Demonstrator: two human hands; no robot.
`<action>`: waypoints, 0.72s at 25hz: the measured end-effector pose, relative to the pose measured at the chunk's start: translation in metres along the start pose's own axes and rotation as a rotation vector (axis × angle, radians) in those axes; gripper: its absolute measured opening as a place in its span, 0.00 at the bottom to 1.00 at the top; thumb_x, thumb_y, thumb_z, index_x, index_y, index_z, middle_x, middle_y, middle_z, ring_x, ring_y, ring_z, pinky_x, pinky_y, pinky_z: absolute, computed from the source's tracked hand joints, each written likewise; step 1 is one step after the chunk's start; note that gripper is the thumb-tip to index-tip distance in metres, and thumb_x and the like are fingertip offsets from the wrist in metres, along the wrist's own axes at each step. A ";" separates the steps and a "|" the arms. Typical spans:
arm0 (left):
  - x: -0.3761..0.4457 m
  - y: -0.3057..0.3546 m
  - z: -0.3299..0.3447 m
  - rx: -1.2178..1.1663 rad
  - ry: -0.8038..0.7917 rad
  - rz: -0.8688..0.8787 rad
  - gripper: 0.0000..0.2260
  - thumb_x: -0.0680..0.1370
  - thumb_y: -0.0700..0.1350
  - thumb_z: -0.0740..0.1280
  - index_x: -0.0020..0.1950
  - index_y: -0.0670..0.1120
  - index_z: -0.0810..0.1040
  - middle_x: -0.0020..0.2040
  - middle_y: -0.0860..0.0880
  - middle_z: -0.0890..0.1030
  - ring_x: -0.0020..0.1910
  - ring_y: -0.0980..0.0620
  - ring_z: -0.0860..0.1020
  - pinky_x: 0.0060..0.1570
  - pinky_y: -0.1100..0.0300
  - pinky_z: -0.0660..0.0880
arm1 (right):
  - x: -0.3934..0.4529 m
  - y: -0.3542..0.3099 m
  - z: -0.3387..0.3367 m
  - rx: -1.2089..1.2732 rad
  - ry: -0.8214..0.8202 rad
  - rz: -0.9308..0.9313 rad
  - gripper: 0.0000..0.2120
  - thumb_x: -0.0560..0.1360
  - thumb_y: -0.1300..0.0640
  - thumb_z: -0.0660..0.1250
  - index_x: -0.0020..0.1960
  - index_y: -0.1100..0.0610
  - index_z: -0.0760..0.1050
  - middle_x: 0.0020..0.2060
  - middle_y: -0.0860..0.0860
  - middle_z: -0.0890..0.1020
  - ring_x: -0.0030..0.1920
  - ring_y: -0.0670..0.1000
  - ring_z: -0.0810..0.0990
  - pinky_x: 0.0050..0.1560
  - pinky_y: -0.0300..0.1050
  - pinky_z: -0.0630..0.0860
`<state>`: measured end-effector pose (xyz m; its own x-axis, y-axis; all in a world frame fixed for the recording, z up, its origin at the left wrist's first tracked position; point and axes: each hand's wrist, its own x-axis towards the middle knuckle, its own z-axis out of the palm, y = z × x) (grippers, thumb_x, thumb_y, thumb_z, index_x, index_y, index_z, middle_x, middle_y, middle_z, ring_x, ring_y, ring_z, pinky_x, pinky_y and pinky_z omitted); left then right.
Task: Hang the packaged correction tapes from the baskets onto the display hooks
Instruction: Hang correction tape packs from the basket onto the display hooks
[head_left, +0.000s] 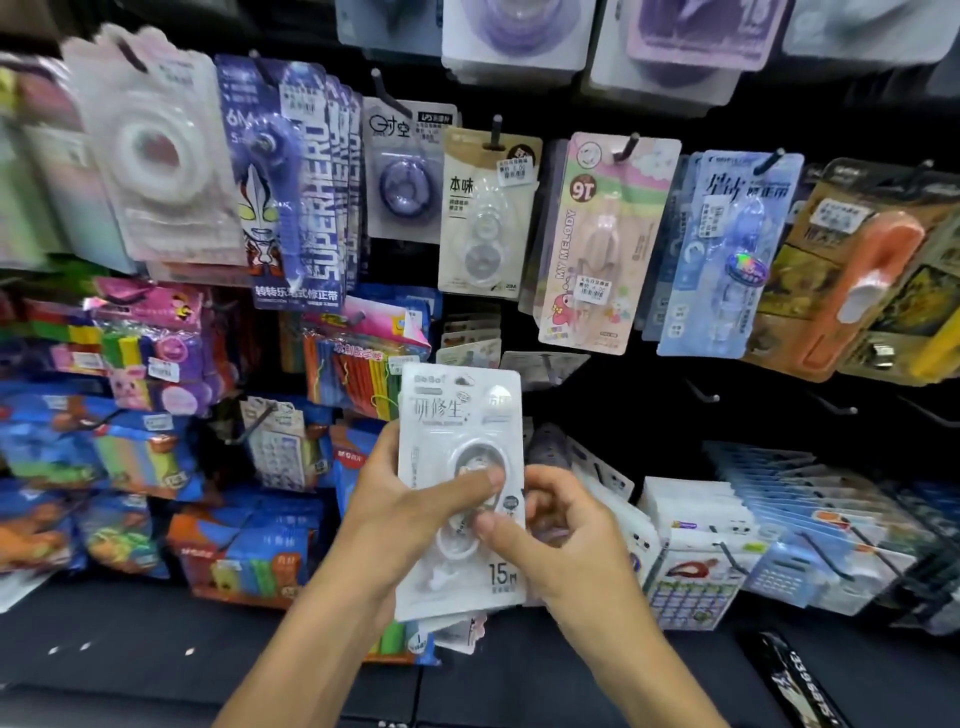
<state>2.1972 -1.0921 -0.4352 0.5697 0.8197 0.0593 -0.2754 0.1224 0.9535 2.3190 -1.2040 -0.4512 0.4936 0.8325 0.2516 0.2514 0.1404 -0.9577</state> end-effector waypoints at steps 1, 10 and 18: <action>0.000 0.001 0.000 -0.013 -0.017 -0.022 0.29 0.57 0.47 0.84 0.57 0.56 0.82 0.50 0.47 0.88 0.47 0.44 0.87 0.39 0.53 0.83 | 0.001 -0.001 0.002 0.017 -0.011 0.017 0.21 0.61 0.36 0.78 0.52 0.40 0.81 0.41 0.46 0.85 0.42 0.48 0.82 0.45 0.52 0.83; -0.001 0.019 -0.014 -0.117 0.126 0.002 0.24 0.65 0.46 0.77 0.61 0.49 0.81 0.52 0.46 0.88 0.45 0.44 0.88 0.34 0.55 0.82 | 0.013 0.007 -0.043 0.164 0.269 0.159 0.07 0.76 0.53 0.73 0.51 0.42 0.80 0.49 0.48 0.88 0.48 0.52 0.87 0.49 0.53 0.82; 0.003 0.019 -0.007 -0.101 0.122 0.119 0.25 0.61 0.48 0.79 0.58 0.51 0.81 0.52 0.48 0.88 0.46 0.46 0.88 0.35 0.57 0.82 | 0.018 0.021 -0.025 0.177 0.325 0.207 0.30 0.77 0.51 0.73 0.73 0.38 0.63 0.68 0.39 0.72 0.61 0.48 0.79 0.59 0.49 0.76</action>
<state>2.1877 -1.0833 -0.4188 0.4319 0.8928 0.1278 -0.4154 0.0712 0.9068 2.3539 -1.1991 -0.4635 0.7625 0.6446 0.0549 -0.0140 0.1013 -0.9948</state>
